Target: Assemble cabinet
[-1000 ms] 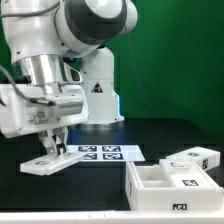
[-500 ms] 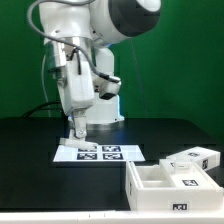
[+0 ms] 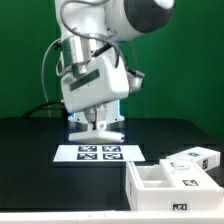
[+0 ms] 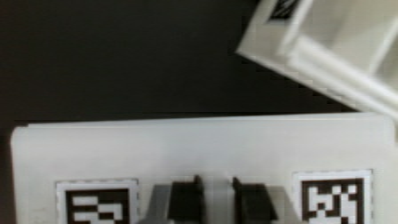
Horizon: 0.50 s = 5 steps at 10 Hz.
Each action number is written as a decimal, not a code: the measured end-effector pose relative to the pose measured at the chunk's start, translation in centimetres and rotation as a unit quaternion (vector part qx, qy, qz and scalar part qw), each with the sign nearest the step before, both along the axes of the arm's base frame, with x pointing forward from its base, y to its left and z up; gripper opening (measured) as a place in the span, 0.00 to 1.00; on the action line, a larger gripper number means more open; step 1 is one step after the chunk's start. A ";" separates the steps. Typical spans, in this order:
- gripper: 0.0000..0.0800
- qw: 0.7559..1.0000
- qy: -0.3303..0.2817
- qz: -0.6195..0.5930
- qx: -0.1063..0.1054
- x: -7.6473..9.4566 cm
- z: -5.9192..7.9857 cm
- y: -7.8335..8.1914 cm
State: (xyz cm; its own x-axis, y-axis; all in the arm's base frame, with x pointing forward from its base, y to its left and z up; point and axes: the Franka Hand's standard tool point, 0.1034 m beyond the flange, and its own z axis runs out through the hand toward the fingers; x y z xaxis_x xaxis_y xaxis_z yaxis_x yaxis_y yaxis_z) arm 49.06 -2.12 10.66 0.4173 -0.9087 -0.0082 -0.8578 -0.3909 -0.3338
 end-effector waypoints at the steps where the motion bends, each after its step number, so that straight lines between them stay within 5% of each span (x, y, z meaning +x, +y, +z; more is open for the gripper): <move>1: 0.08 1.000 -0.011 0.024 0.004 -0.2 1.2 1.6; 5: 0.08 0.984 -0.024 0.173 -0.042 0.1 1.7 2.3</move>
Offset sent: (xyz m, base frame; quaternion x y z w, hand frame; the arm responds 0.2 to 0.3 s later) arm 0.0000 0.0000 0.0000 0.0000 0.0000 -0.1296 0.9916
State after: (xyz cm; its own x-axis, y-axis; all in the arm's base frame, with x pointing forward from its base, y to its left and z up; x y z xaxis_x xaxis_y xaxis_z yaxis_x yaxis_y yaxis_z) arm 49.15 0.16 12.39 0.7000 -0.7087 0.0883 -0.6526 -0.6850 -0.3239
